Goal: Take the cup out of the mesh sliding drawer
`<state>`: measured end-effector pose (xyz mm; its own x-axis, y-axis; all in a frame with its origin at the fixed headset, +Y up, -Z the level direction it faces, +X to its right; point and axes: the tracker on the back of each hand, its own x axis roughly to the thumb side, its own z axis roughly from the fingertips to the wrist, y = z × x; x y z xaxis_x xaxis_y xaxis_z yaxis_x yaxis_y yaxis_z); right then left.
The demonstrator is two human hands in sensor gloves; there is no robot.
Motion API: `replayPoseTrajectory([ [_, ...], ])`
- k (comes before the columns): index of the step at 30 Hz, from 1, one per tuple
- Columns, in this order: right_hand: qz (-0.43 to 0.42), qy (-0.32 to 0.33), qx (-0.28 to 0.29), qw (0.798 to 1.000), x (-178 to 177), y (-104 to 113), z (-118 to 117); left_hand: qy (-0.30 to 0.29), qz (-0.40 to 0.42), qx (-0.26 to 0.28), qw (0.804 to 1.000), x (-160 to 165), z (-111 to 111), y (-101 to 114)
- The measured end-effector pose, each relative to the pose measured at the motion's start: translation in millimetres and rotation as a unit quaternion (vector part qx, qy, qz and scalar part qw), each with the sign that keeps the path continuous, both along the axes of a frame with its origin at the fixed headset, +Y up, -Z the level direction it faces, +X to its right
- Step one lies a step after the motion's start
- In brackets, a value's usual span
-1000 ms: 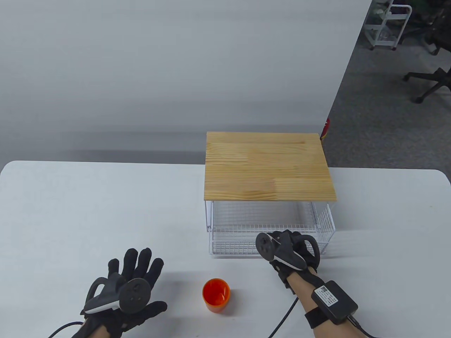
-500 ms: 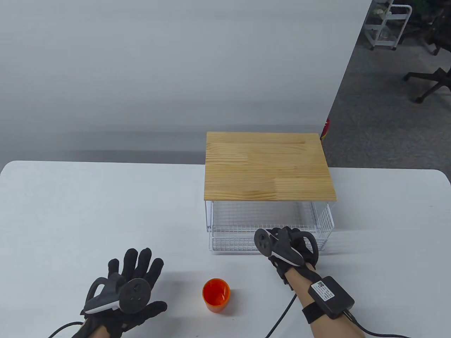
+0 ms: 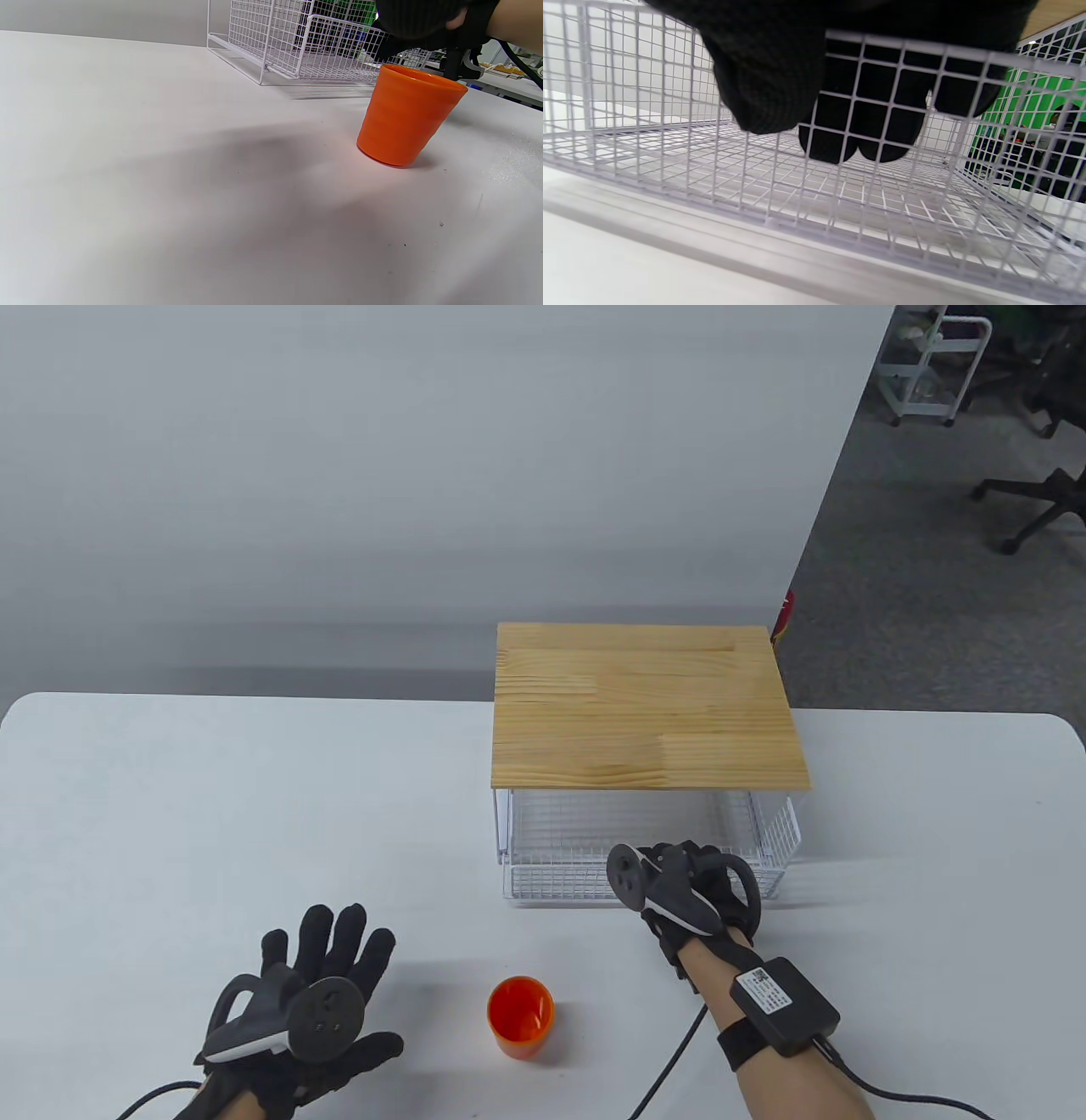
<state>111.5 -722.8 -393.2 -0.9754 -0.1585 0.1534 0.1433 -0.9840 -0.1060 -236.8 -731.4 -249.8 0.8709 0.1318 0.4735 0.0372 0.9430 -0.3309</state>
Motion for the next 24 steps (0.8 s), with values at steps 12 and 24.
replayPoseTrajectory([
  [12, 0.009, -0.013, 0.007, 1.0, -2.3, 1.5, -3.7, 0.0, 0.002, 0.001, 1.0, -0.3, 0.4, 0.2],
  [24, 0.014, -0.024, 0.002, 1.0, -4.1, 4.2, -6.3, 0.0, 0.001, 0.001, 1.0, -0.1, 0.7, 0.4],
])
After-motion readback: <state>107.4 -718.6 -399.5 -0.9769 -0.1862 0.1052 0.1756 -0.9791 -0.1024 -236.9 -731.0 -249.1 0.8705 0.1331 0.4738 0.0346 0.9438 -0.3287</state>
